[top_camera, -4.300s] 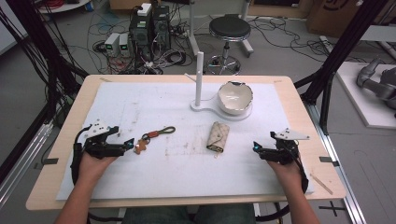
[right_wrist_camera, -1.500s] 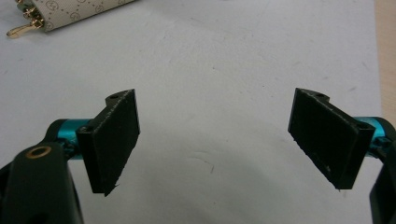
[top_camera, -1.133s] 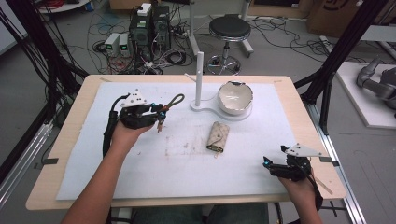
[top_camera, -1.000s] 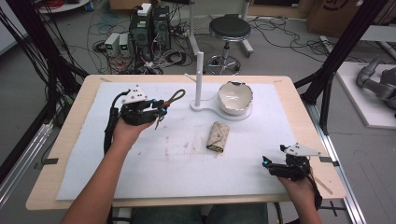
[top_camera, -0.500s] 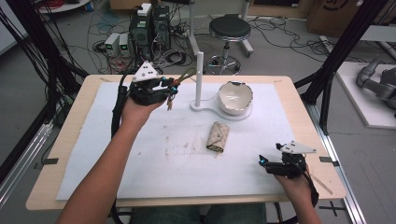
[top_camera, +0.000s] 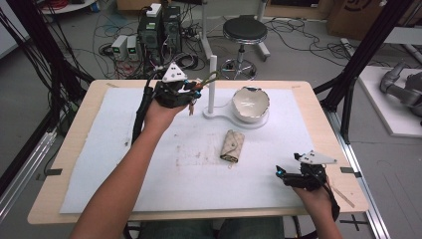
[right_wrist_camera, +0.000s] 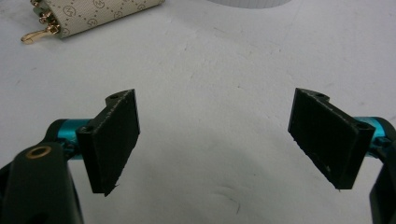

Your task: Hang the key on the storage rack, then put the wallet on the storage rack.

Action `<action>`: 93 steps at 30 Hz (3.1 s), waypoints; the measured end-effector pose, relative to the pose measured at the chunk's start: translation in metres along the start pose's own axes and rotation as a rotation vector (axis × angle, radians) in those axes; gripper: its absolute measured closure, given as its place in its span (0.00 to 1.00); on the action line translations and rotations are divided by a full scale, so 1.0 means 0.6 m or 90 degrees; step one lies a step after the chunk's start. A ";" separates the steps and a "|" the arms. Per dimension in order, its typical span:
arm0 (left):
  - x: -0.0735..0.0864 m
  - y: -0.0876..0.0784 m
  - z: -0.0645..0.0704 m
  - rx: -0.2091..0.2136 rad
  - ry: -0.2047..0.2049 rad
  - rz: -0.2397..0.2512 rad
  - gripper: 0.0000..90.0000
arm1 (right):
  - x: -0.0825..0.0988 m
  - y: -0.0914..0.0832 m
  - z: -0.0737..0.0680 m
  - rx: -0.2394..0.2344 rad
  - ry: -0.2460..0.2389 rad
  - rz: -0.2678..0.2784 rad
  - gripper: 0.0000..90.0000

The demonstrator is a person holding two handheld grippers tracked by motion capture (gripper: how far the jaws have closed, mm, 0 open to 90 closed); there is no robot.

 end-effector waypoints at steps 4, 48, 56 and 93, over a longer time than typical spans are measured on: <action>0.005 0.010 -0.004 -0.004 0.004 -0.016 0.78 | 0.001 0.000 0.001 0.000 0.002 -0.001 0.19; 0.123 -0.053 -0.008 0.018 -0.091 -0.015 0.23 | -0.002 0.001 -0.003 0.004 0.003 0.000 0.19; 0.195 -0.081 -0.002 -0.008 -0.114 -0.016 0.21 | -0.003 0.003 -0.007 0.001 0.001 0.001 0.19; 0.230 -0.039 0.063 0.048 -0.174 -0.035 0.18 | -0.014 0.016 -0.011 -0.009 -0.007 0.002 0.19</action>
Point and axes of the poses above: each handheld gripper's, and its own axes: y roughly forward along the jaws, x roughly out of its underside, z roughly to its right, the point moved 7 cm from there along y, roughly forward along the jaws, and after that the axes turned 10 degrees about x, right-handed, at the moved point
